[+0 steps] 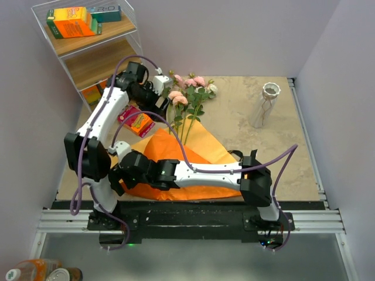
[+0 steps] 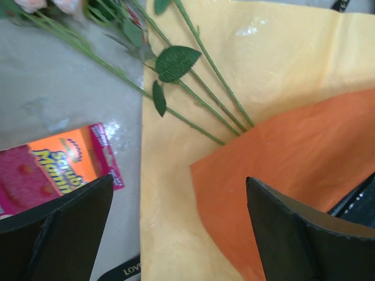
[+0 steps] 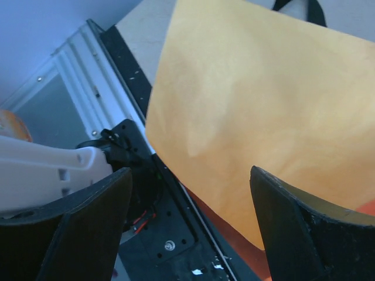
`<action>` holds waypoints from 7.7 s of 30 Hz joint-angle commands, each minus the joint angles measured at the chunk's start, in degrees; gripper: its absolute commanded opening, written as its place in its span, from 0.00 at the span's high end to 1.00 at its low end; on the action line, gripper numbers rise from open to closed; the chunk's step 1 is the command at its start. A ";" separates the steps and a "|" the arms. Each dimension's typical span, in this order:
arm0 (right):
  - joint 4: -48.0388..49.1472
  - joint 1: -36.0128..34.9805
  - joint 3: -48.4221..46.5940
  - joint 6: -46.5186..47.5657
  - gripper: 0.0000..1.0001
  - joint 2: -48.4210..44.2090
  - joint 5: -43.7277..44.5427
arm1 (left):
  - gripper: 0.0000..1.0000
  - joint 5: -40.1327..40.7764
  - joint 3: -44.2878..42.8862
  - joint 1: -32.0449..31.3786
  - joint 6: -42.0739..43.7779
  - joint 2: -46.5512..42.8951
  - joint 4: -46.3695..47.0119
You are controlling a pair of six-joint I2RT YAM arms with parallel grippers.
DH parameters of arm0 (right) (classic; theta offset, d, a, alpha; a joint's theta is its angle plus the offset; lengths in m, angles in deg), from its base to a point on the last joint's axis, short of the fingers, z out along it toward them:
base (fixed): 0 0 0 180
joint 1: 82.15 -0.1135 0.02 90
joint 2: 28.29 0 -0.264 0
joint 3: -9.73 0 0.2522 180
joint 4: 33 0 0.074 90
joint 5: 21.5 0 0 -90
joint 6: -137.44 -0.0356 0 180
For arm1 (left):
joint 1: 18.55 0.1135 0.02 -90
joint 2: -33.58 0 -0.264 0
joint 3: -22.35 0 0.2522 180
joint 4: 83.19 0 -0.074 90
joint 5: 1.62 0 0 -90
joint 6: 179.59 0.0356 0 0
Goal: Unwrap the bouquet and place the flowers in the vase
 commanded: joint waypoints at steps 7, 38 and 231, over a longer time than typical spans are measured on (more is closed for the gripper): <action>3.95 -1.33 2.44 0.88 0.15 -1.76 0.25 | 0.01 -7.18 0.79 0.52 3.26 8.13 -5.30; -1.93 8.60 30.13 -5.97 0.09 -49.65 35.50 | 0.01 -7.70 18.55 5.62 6.43 2.77 2.61; 34.18 45.78 1.30 35.38 1.00 -23.90 34.45 | 0.01 10.40 39.56 4.13 2.38 -30.27 21.95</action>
